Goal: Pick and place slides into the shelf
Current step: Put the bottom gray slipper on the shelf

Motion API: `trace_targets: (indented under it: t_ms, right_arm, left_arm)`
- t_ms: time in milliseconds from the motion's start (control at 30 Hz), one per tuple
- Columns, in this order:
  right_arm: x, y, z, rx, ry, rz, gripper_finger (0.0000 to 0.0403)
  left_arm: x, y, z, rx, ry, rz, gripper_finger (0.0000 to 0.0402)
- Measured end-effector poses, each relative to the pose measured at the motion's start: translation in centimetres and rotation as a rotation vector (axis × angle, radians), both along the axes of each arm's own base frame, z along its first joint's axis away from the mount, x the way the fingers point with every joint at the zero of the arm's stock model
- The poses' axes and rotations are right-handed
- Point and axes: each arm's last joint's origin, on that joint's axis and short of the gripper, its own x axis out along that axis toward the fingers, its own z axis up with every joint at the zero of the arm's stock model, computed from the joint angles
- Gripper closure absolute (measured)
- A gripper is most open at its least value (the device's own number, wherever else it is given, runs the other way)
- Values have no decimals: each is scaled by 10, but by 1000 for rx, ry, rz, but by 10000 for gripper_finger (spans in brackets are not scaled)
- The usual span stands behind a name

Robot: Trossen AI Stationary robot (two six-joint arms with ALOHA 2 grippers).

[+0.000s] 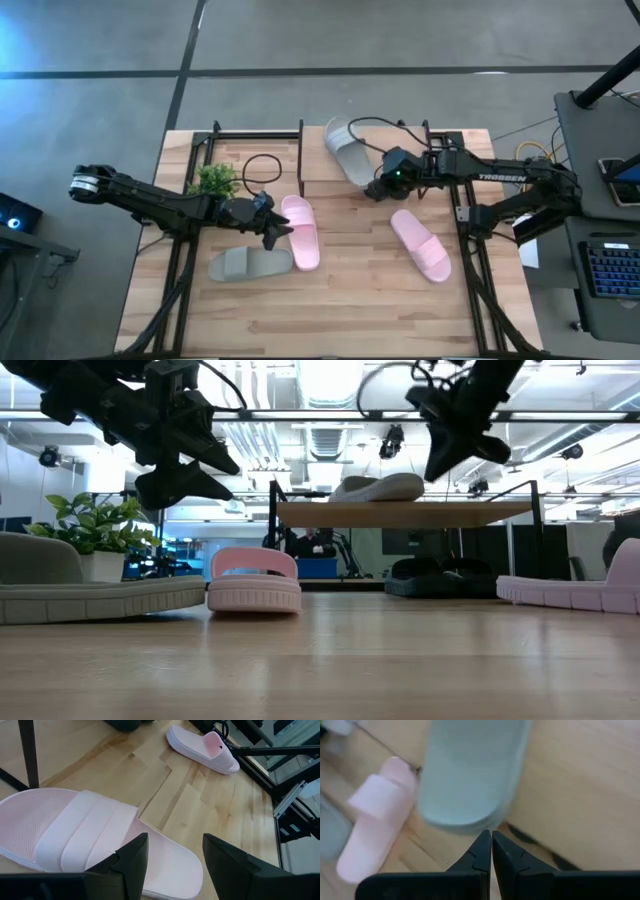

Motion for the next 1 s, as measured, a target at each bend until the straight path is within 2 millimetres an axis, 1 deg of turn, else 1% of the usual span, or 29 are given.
trace_targets:
  t_ms: [133, 200, 300, 400, 467, 533, 633, 800, 900, 1000]
  right_arm:
    - [3, 0, 12, -22, -34, 2, 394]
    - [7, -2, 23, -51, -81, 20, 394]
    - [17, -3, 44, -103, -202, 53, 394]
    - [33, -8, 56, -135, -271, 61, 394]
    - [46, -14, 56, -147, -247, 66, 394]
    - [63, -20, 53, -155, -218, 90, 394]
    - [93, -26, 45, -149, -178, 152, 394]
    - [136, -37, 42, -152, -123, 178, 394]
    - [156, -44, 39, -161, -37, 196, 394]
    - [169, -49, 39, -231, 85, 184, 394]
  left_arm:
    - [0, 0, 0, 1, 2, 0, 228]
    - [0, 0, 0, 1, 3, 0, 228]
    - [0, 0, 0, 2, 3, 0, 228]
    - [0, 0, 0, 4, 2, 4, 228]
    - [0, 0, 0, 7, 1, 10, 228]
    - [0, 1, 0, 9, 1, 14, 228]
    - [0, 1, 0, 12, -1, 19, 228]
    - [0, 1, 0, 12, -1, 19, 228]
    - [0, 1, 0, 12, -1, 19, 228]
    - [0, 1, 0, 11, 0, 19, 228]
